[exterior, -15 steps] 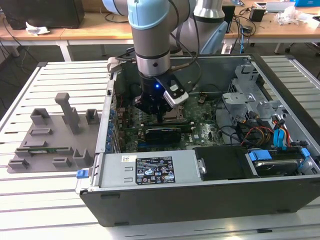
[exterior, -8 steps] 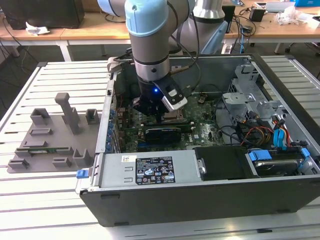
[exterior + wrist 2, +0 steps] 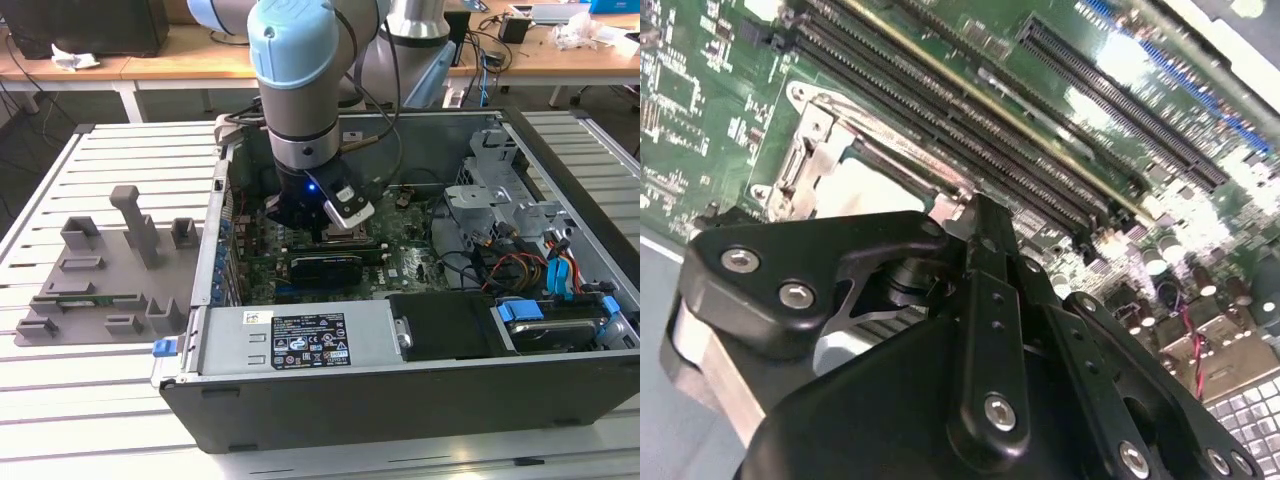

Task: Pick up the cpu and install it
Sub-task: 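Install the second cpu locking lever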

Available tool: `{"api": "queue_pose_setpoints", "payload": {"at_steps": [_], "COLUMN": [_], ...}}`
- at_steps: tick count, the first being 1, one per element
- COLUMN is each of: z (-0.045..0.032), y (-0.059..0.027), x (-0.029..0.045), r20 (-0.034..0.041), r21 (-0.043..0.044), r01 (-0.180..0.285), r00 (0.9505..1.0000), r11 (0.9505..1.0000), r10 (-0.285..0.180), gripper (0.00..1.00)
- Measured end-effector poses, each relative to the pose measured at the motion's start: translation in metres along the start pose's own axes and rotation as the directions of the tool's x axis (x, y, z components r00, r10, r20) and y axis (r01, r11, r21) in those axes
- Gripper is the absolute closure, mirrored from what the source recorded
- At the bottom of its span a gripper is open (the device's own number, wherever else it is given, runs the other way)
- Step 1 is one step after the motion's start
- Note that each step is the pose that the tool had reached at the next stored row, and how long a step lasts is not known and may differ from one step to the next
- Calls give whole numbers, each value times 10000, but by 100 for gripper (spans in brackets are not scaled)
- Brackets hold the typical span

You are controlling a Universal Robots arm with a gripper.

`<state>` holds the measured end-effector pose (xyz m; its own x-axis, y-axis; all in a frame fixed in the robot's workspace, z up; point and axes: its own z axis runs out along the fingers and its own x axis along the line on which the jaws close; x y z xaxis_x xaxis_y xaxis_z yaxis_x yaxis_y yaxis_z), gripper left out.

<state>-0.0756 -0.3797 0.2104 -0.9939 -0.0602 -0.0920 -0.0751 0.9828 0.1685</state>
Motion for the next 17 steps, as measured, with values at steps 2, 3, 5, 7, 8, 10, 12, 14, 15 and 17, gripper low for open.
{"api": "queue_pose_setpoints", "payload": {"at_steps": [2, 3, 5, 7, 8, 10, 12, 14, 15, 17], "z": [-3, -4, -6, -9, -10, -13, -17, -22, -24, -29], "y": [-18, -30, -37, -45, -53, -66, -81, -95, -102, -124], "x": [2, 2, 3, 2, 1, -2, -6, -12, -15, -17], "r20": [2, 5, 6, 8, 9, 10, 11, 9, 8, 7], "r21": [-6, -6, -5, -3, -3, -2, -1, -1, 1, -2], "r01": [-20, -32, -41, -49, -56, -70, -83, -92, -96, -103], "r00": [10000, 10000, 10000, 10000, 10000, 10000, 10000, 10000, 10000, 9999], "r11": [10000, 10000, 10000, 10000, 10000, 10000, 10000, 10000, 10000, 9999], "r10": [20, 32, 41, 49, 56, 70, 83, 92, 96, 103], "gripper": [89, 89, 89, 89, 89, 89, 89, 89, 89, 89]}}
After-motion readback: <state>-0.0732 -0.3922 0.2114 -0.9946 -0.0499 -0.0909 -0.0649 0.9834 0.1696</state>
